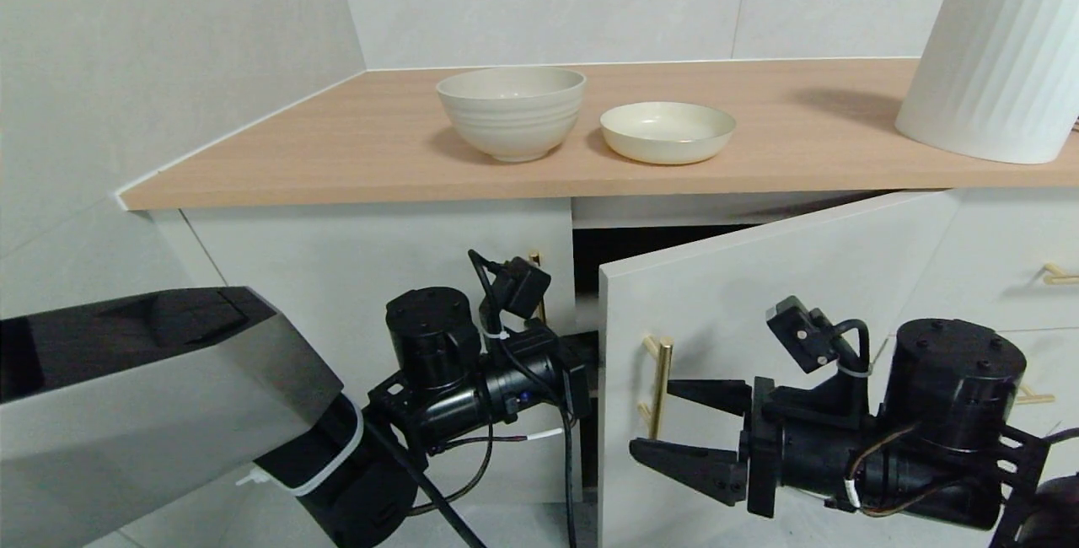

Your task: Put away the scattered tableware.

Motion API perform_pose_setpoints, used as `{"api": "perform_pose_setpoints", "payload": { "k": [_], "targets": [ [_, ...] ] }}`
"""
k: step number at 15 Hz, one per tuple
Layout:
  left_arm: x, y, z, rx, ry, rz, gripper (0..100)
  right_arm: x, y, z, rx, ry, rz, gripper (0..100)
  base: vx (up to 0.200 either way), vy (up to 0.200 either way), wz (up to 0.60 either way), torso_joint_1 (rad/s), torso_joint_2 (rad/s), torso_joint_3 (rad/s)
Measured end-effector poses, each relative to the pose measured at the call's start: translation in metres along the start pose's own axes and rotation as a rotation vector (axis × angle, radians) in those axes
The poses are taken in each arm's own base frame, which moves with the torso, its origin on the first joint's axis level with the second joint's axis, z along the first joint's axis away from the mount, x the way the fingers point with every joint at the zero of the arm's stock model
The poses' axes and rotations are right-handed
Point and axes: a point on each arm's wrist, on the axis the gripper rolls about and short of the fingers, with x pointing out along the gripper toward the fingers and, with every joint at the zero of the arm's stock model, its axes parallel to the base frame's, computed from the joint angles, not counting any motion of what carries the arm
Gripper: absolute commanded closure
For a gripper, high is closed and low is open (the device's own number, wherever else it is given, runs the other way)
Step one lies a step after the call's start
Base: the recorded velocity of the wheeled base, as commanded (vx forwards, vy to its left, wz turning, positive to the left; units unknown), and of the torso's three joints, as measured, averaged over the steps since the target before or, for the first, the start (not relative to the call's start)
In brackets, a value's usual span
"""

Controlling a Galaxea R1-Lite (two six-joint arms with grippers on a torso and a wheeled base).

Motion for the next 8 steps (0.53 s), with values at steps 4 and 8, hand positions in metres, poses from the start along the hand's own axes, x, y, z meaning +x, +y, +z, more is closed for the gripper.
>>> {"api": "perform_pose_setpoints", "payload": {
  "k": [4,8],
  "targets": [
    [0.002,-0.001,0.004,0.005,-0.008,-0.006,100,-0.036,0.010,-0.015,-0.133,0.024,-0.175,0,0.000,0.000,0.00,0.000,0.00,0.000],
    [0.007,-0.004,0.017,-0.004,0.010,-0.007,100,-0.069,0.022,-0.024,-0.156,0.129,-0.423,0,0.000,0.000,0.00,0.000,0.00,0.000]
  ]
}}
